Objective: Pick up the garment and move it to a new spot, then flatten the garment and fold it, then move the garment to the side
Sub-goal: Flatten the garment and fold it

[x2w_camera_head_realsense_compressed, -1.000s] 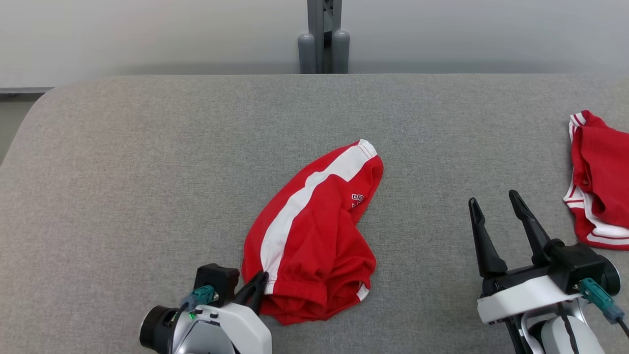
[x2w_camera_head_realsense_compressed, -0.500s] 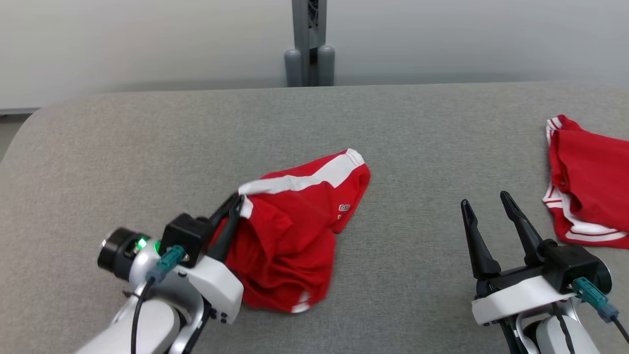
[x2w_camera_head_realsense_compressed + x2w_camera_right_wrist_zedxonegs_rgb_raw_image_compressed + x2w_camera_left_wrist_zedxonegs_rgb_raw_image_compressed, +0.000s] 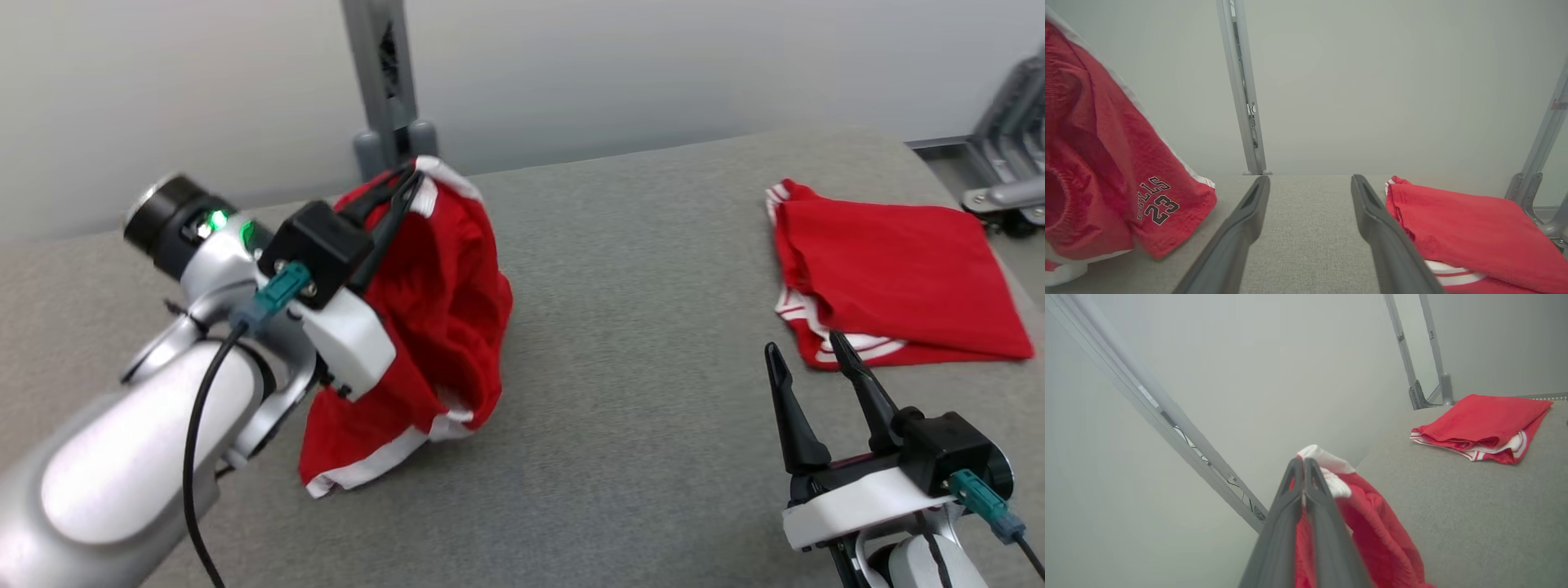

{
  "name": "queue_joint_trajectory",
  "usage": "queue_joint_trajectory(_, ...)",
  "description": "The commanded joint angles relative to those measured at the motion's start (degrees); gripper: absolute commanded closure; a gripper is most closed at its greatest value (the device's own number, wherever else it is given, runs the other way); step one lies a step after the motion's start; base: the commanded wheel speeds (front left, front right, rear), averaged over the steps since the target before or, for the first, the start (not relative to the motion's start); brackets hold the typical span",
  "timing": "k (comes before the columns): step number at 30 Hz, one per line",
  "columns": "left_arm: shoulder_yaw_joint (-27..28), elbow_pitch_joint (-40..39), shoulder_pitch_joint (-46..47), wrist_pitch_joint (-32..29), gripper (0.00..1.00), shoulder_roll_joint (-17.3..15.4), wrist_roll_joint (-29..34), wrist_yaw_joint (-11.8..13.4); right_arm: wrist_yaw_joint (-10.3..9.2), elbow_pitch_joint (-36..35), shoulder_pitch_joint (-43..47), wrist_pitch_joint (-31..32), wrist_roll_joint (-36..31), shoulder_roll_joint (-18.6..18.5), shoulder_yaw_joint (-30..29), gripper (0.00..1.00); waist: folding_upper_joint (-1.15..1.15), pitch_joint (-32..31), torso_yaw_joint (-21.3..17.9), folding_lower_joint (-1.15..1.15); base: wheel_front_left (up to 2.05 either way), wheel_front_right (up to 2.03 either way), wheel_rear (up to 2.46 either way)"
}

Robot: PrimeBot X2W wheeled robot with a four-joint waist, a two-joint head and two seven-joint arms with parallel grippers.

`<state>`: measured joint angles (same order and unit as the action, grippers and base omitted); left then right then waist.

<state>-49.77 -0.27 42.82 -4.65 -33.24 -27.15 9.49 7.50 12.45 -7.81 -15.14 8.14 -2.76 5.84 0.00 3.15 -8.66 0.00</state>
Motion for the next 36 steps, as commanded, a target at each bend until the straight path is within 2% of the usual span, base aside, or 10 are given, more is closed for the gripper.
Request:
queue_joint_trajectory(1,0.0,0.3,2.3,-0.3,1.0,0.3,0.7,-0.9,-0.02,0.1,0.4,0.0,0.4,-0.3,-0.1,0.0,0.0,-0.8,-3.0,0.0,0.0,0.0,0.0)
queue_joint_trajectory(9,-2.6,4.1,12.0,-0.5,1.0,4.3,3.4,-6.7,-0.02,-0.1,0.8,0.0,0.8,-0.3,0.0,0.0,0.0,-0.6,-8.6,0.0,0.0,0.0,0.0)
queue_joint_trajectory(13,-3.9,5.5,10.0,-0.3,1.0,5.1,2.2,-7.5,-0.02,-0.7,0.8,0.0,0.9,-0.3,-0.6,0.0,0.0,0.2,-9.7,0.0,0.0,0.0,0.0)
queue_joint_trajectory(16,-5.5,4.9,5.1,0.2,1.0,3.9,1.1,-7.4,-0.02,-1.1,1.1,0.0,0.9,-0.3,-1.3,0.0,0.0,1.0,-9.4,0.0,0.0,0.0,0.0)
queue_joint_trajectory(23,-11.0,2.0,-6.7,1.7,1.0,-0.7,1.7,-6.3,-0.02,-1.7,1.8,0.0,-0.4,-0.3,-3.3,0.0,0.0,2.9,-4.2,0.0,0.0,0.0,0.0)
queue_joint_trajectory(29,-12.7,2.9,-9.8,3.7,1.0,-2.9,3.3,-5.6,-0.02,-1.8,1.1,0.0,-0.9,-0.3,-3.7,0.0,0.0,3.5,0.5,0.0,0.0,0.0,0.0)
queue_joint_trajectory(36,-14.4,5.7,-8.4,4.5,1.0,-5.0,6.6,-6.4,-0.02,-1.5,0.6,0.0,-2.1,-0.3,-3.1,0.0,0.0,3.2,5.3,0.0,0.0,0.0,0.0)
